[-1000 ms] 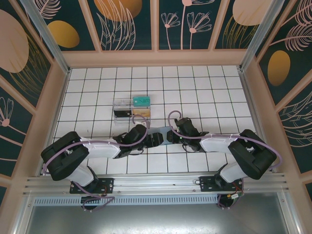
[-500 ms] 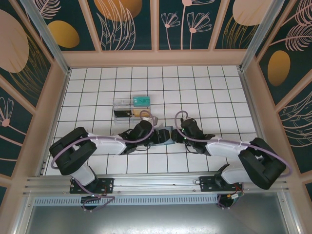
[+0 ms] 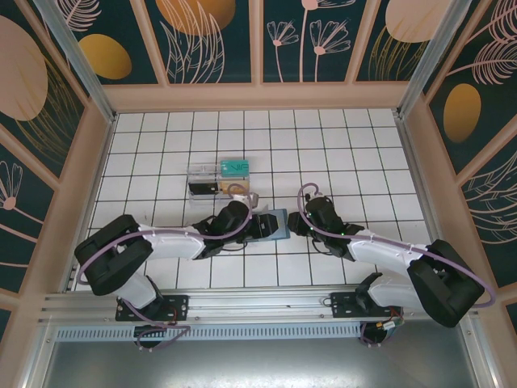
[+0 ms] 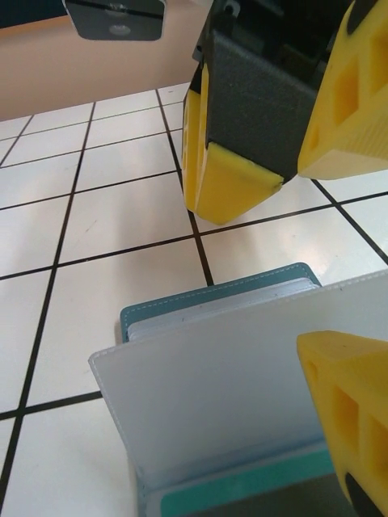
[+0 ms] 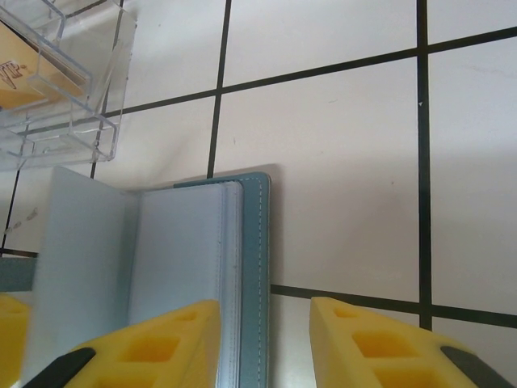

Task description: Take the credit cards out of the card holder

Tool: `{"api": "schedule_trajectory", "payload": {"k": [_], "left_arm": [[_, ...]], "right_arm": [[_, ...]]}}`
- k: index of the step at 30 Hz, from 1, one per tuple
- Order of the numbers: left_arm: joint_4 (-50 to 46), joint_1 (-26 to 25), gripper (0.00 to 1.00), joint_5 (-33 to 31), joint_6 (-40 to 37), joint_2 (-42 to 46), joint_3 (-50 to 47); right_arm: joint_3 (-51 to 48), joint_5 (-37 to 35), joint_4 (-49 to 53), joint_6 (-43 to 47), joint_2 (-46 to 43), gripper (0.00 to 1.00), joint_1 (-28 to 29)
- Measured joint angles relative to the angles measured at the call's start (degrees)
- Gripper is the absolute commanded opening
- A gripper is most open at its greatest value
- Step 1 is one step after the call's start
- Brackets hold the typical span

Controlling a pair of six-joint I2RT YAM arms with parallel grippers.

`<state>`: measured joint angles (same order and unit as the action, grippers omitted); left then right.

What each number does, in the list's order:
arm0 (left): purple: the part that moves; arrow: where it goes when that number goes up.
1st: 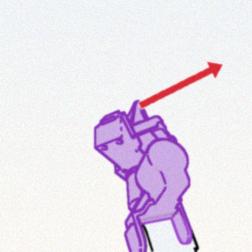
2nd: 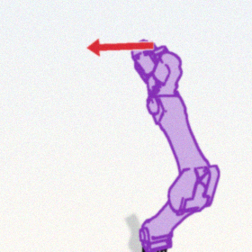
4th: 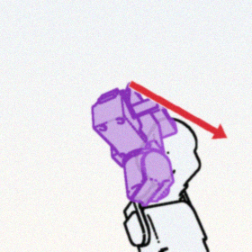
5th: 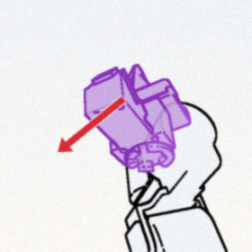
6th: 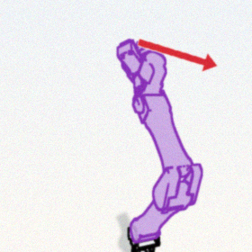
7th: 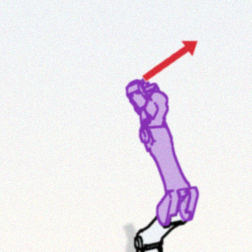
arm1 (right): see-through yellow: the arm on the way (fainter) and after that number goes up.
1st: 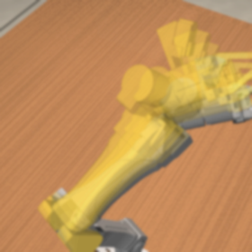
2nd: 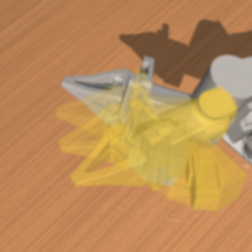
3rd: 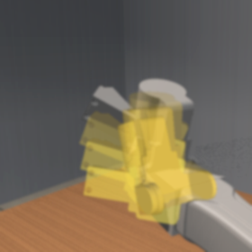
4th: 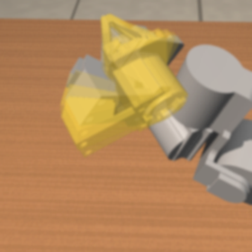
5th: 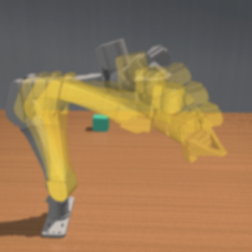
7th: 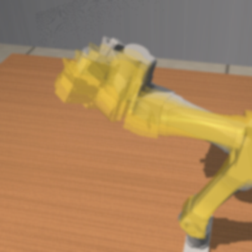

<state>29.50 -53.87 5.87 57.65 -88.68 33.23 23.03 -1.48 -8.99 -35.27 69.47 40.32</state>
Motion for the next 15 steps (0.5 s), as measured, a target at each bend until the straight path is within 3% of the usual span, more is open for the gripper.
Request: {"api": "schedule_trajectory", "payload": {"k": [5, 15], "left_arm": [[-0.1, 0.0, 0.5, -0.3, -0.4, -0.5, -0.3], [-1.6, 0.0, 0.46, 1.2, -0.4, -11.1, 6.3]], "right_arm": [[1.2, 0.0, 0.3, 0.0, 0.0, 0.35, 0.0], [1.1, -0.9, 3.3, -0.2, -5.9, 0.35, 0.0]]}}
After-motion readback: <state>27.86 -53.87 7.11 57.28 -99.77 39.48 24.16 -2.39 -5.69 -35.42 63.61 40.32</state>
